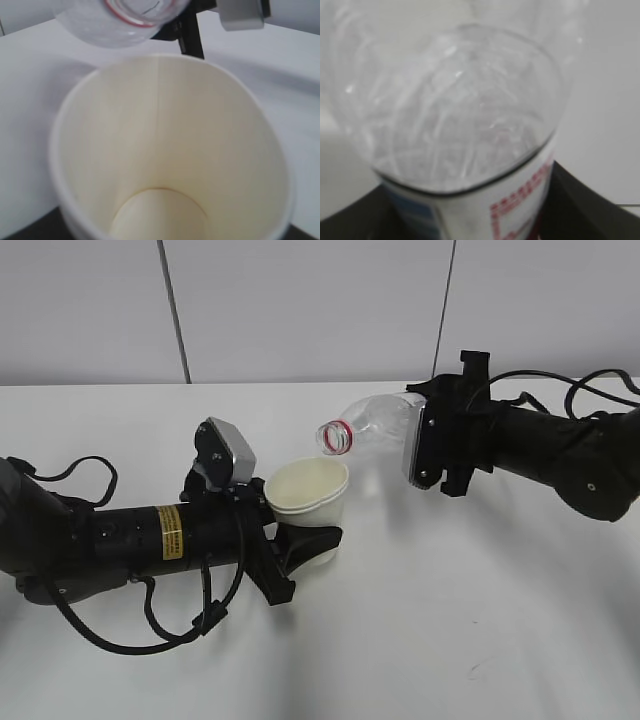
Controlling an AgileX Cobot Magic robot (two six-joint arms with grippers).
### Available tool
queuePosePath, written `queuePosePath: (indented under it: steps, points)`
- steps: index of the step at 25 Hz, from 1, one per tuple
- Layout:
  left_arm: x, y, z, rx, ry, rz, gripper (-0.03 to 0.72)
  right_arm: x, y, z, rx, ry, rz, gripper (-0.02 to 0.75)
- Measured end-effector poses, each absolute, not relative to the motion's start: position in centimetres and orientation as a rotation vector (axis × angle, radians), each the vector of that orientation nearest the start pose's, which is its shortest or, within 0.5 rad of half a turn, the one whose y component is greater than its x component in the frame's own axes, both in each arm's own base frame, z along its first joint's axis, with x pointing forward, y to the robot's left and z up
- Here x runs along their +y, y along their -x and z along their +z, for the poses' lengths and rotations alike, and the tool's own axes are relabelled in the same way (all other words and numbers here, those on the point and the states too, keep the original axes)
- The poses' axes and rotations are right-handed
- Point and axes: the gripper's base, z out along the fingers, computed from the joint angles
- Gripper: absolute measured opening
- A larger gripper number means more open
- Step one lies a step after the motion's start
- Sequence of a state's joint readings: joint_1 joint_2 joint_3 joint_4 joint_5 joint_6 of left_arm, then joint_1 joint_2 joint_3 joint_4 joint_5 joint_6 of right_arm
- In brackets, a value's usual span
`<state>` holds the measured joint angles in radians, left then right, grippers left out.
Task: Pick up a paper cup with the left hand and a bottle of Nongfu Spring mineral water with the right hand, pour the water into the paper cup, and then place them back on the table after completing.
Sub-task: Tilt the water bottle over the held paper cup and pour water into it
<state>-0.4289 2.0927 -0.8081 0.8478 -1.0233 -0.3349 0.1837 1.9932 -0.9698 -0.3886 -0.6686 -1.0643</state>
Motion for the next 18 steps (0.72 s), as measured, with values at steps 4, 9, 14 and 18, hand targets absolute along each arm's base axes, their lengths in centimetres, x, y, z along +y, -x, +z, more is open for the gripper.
queuePosePath:
  steps: [4,9,14,18]
  points:
    - [-19.91,-29.52,9.76,1.645,-1.025,-0.825,0.367,9.34,-39.22,15.15,1.217,1.443,-0.63,0.441]
    - [-19.92,-29.48,9.75,1.644,-1.031,-0.827,0.367,9.42,-39.28,15.48,1.177,1.43,-0.651,0.44]
    - [-19.93,-29.48,9.75,1.643,-1.032,-0.827,0.367,9.47,-39.31,15.67,1.138,1.437,-0.679,0.44]
    - [-19.93,-29.45,9.74,1.642,-1.035,-0.828,0.367,9.46,-39.31,15.68,1.11,1.464,-0.71,0.44]
